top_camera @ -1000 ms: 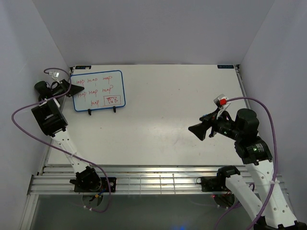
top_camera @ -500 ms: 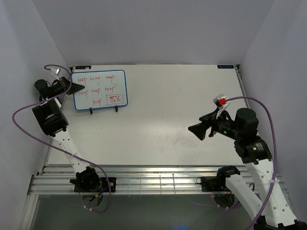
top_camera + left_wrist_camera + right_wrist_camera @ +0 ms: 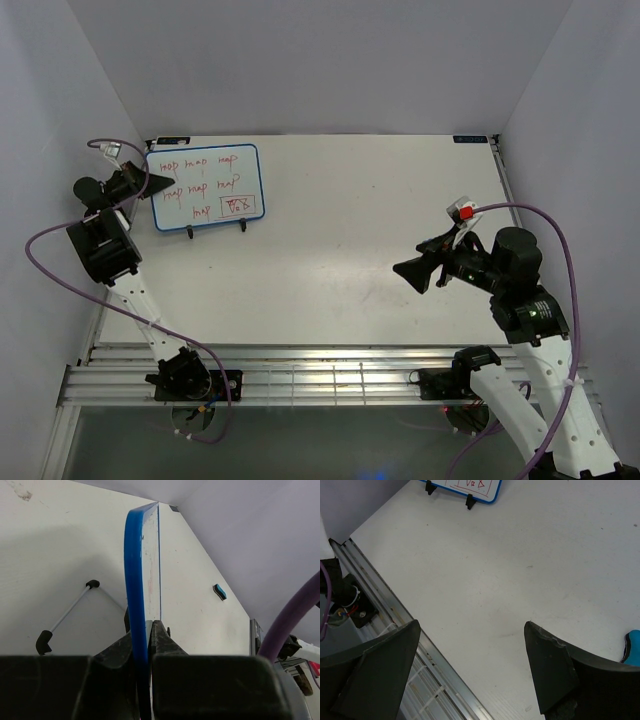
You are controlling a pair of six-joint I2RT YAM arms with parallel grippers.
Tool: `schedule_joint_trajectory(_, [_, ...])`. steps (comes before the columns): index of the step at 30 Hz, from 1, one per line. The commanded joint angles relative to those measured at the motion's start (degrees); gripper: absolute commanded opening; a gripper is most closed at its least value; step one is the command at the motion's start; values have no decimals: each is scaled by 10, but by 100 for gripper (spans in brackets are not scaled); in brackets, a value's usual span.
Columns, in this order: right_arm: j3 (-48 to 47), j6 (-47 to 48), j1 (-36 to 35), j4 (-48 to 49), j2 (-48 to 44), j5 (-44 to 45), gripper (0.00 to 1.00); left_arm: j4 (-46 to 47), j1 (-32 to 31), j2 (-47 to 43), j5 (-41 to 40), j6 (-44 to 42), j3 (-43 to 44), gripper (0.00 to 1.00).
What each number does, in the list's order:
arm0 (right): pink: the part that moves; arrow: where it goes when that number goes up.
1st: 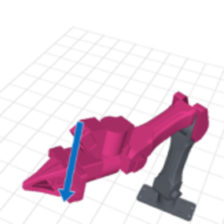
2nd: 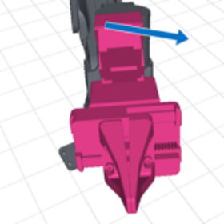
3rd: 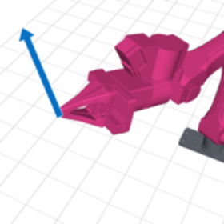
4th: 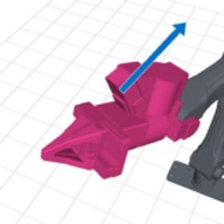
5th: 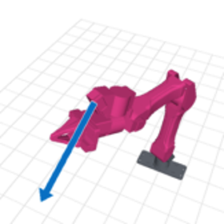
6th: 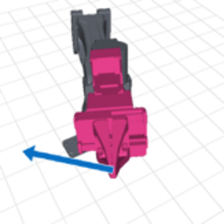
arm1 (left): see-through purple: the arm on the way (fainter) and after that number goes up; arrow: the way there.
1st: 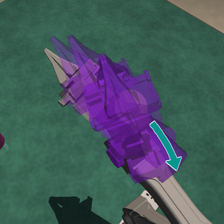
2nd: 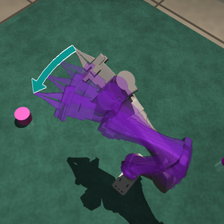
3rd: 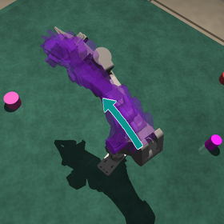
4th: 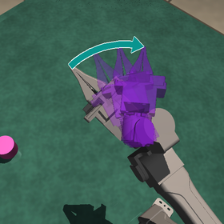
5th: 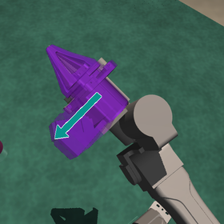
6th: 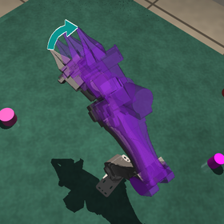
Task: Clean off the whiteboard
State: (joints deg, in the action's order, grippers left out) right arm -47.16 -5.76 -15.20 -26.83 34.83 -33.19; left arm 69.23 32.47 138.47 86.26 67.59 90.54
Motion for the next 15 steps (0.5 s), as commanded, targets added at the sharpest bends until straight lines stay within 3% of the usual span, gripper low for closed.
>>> schedule_joint_trajectory(1, [-22, 5, -4, 18, -7, -1, 90, 99, 8, -35, -71, -14, 4, 0])
schedule_joint_trajectory(15, [-22, 3, -4, 20, -13, -5, 90, 221, 7, -68, -113, 68, -6, 0])
